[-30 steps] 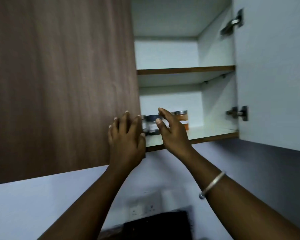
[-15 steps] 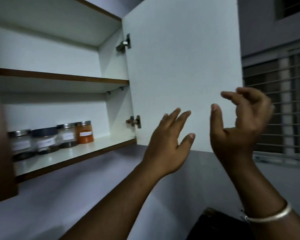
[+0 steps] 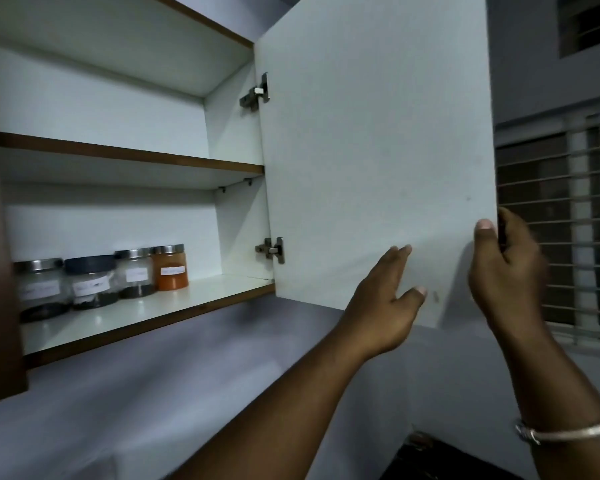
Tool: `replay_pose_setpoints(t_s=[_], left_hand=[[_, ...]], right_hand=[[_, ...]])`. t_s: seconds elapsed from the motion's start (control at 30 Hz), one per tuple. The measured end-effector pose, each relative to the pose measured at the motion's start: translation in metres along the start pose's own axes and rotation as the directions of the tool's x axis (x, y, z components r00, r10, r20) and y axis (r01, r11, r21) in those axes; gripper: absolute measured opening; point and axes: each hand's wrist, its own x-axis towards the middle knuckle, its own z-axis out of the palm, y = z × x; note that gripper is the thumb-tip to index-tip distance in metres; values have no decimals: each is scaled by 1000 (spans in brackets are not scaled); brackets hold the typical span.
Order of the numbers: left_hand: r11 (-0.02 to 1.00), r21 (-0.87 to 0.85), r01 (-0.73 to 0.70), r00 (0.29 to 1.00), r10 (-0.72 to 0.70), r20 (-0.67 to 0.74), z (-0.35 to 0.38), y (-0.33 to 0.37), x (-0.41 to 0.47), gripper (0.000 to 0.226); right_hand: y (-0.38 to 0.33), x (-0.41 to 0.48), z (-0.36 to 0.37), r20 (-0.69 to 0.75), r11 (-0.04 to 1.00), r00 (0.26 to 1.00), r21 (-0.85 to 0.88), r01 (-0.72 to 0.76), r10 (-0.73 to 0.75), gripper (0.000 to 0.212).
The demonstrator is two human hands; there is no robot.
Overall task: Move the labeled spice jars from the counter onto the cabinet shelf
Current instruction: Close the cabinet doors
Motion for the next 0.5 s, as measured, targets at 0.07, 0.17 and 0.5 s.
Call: replay_pose_setpoints(t_s=[0.07, 0.17, 0.5], left_hand=[[998, -57, -5, 1000, 4, -28, -11, -14, -22, 59], [968, -207, 144, 959, -188, -212, -27, -45, -70, 42], [287, -874, -392, 107, -929, -353, -160, -104, -253, 54]], right_hand=[[-12, -15, -5, -87, 998, 995, 40, 42, -39, 32], [-24, -41, -5, -72, 984, 989, 115, 137, -129, 30], [-125, -139, 69, 301, 806, 888, 580, 119, -347, 53]])
